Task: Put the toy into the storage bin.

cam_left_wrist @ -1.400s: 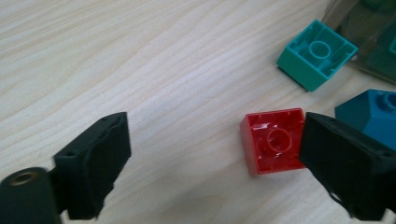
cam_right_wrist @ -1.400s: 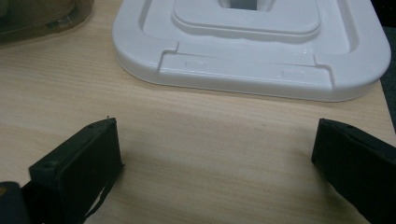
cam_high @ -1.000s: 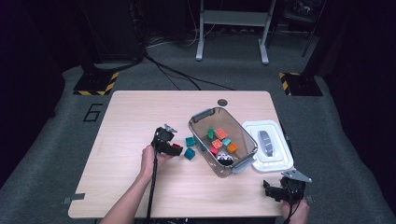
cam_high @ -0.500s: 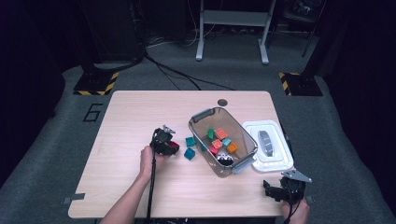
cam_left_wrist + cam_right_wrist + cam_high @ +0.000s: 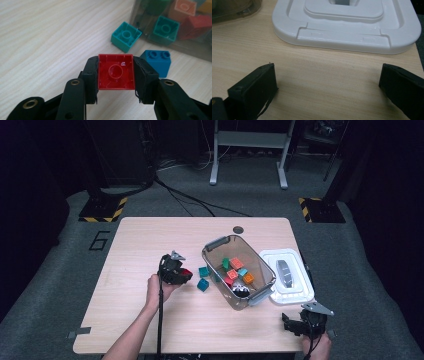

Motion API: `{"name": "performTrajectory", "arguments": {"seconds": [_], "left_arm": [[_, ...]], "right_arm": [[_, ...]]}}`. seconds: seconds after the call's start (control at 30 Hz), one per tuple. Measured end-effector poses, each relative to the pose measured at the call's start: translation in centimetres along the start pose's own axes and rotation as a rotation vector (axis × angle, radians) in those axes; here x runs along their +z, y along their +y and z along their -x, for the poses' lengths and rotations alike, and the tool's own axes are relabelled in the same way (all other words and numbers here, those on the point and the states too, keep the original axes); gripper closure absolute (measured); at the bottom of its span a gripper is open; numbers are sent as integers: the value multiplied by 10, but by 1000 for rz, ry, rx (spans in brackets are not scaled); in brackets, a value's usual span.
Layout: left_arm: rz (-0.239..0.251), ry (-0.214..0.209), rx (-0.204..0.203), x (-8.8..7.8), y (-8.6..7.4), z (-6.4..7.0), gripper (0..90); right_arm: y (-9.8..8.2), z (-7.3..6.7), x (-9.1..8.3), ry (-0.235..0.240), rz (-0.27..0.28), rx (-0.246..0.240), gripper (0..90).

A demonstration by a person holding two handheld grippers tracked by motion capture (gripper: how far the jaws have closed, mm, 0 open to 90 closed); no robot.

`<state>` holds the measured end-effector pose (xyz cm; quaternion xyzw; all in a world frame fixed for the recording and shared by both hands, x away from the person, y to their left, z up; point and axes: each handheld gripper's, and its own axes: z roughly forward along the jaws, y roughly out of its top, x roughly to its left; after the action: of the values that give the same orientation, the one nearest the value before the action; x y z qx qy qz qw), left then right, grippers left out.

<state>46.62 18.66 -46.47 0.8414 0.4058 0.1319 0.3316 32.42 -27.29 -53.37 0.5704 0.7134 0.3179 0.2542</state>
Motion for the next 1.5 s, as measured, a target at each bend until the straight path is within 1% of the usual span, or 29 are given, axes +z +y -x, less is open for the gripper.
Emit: {"name": "performTrajectory", "arguments": {"seconds": [0.07, 0.1, 0.13, 0.17, 0.2, 0.23, 0.27, 0.3, 0.37, 0.43, 0.5, 0.57, 0.6, 0.67, 0.7, 0.83, 0.87, 0.9, 1.0, 1.1, 1.13, 1.27, 1.3, 1.5], "left_arm": [[11, 0, 5, -5, 3, 1, 594], [9, 4, -1, -8, 4, 1, 594], [3, 0, 5, -10, 5, 1, 594], [12, 6, 1, -12, 6, 1, 594], [7, 9, 8, -14, 7, 2, 594], [14, 7, 3, -15, 8, 1, 594], [12, 7, 9, -18, 8, 1, 594], [22, 11, 0, -19, 9, 1, 594], [24, 11, 5, -24, 11, 0, 594], [49, 13, -5, -29, 14, 0, 594], [60, 13, -8, -34, 16, 0, 594], [62, 18, 5, -39, 19, 0, 595], [73, 16, -4, -40, 20, 0, 595], [71, 24, 14, -45, 23, 1, 594], [77, 21, 10, -47, 25, 2, 595], [84, 18, 30, -54, 32, 5, 594], [94, 21, 32, -56, 33, 7, 594], [91, 20, 36, -58, 35, 8, 594], [108, 15, 45, -61, 41, 11, 594], [109, 14, 60, -65, 48, 15, 594], [116, 12, 63, -65, 50, 17, 595], [126, 9, 84, -70, 60, 23, 594], [134, 6, 84, -70, 62, 25, 594], [141, -14, 121, -71, 76, 39, 594]], "right_arm": [[0, 0, 0, 0, 0, 1, 7], [0, 0, 0, -1, 0, 3, 7], [0, 0, 0, 0, 0, 0, 7], [0, 0, 0, 0, 1, -3, 7], [0, 0, 0, 0, 1, -3, 7], [0, 0, 0, 0, 1, -3, 7], [0, 0, 0, 0, 1, -3, 7], [0, 0, 0, -1, 0, 1, 7], [0, 0, 0, -1, 0, 1, 7], [0, 0, 0, -1, 0, 1, 7], [0, 0, 0, 0, 1, -3, 7], [0, 0, 0, 0, 1, -3, 7], [0, 0, 0, -1, 0, 1, 7], [0, 0, 0, -1, 0, 1, 7], [0, 0, 0, 0, 1, -3, 7], [0, 0, 0, -1, 0, 0, 7], [0, 0, 0, -1, 0, 0, 7], [0, 0, 0, -1, 0, 1, 7], [0, 0, 0, -1, 0, 1, 7], [0, 0, 0, -2, 0, 4, 7], [0, 0, 0, -1, 1, -3, 7], [0, 0, 0, -1, 0, 1, 7], [0, 0, 0, -2, 0, 3, 7], [0, 0, 0, -1, 0, 1, 7]]}}
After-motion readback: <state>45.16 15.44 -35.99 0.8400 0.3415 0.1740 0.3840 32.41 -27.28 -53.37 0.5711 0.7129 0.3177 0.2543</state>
